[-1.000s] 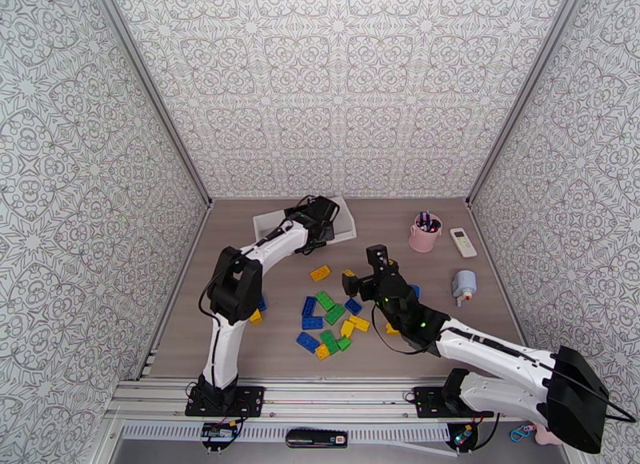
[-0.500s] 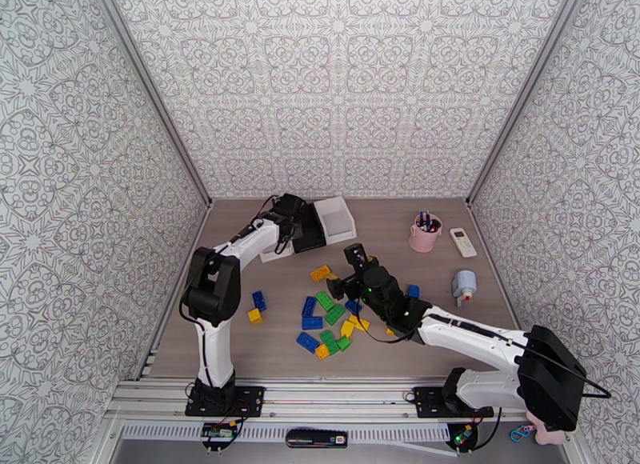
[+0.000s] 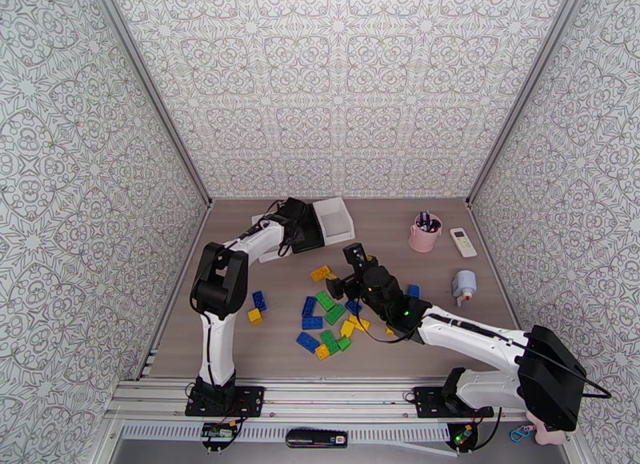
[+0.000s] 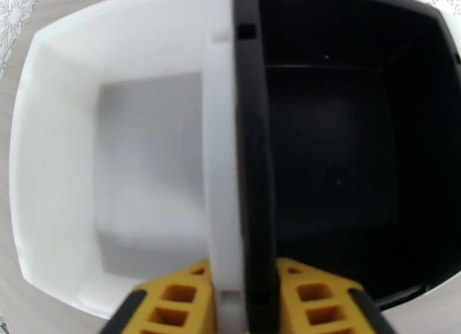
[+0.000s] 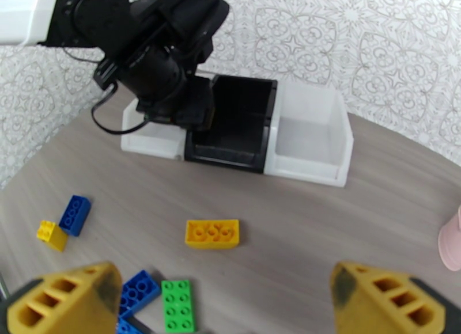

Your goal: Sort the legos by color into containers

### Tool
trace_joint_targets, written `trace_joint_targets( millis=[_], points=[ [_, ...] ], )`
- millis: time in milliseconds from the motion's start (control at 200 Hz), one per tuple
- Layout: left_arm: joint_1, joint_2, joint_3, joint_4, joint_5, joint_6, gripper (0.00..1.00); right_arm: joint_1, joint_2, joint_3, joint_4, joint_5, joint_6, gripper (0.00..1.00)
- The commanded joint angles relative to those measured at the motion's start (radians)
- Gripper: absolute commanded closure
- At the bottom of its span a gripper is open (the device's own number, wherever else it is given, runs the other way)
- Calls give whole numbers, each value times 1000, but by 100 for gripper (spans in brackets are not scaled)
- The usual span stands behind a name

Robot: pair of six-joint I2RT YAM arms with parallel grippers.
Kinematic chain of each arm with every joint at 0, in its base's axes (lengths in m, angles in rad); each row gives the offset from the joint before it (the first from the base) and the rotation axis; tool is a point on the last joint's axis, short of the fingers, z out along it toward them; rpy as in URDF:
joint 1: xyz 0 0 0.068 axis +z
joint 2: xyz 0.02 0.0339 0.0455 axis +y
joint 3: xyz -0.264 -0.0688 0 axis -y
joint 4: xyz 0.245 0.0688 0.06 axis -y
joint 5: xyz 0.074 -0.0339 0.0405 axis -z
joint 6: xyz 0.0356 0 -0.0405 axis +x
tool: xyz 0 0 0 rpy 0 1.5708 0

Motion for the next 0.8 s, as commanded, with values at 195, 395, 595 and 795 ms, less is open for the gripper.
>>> trace_joint_targets(
  millis=[195, 395, 595, 795],
  points=[
    [-57, 2, 73, 0, 53, 78, 77, 1, -9, 9, 22, 23, 22, 0],
    [-119, 39, 135, -25, 77, 87, 77, 1, -39, -21, 24, 95, 48, 0],
    [-152, 88, 193, -57, 95, 46, 77, 1, -57, -31, 1, 131, 65, 0],
    [-153, 86, 197, -78, 87, 16, 65, 1, -71, -30, -21, 149, 94, 0]
  ],
)
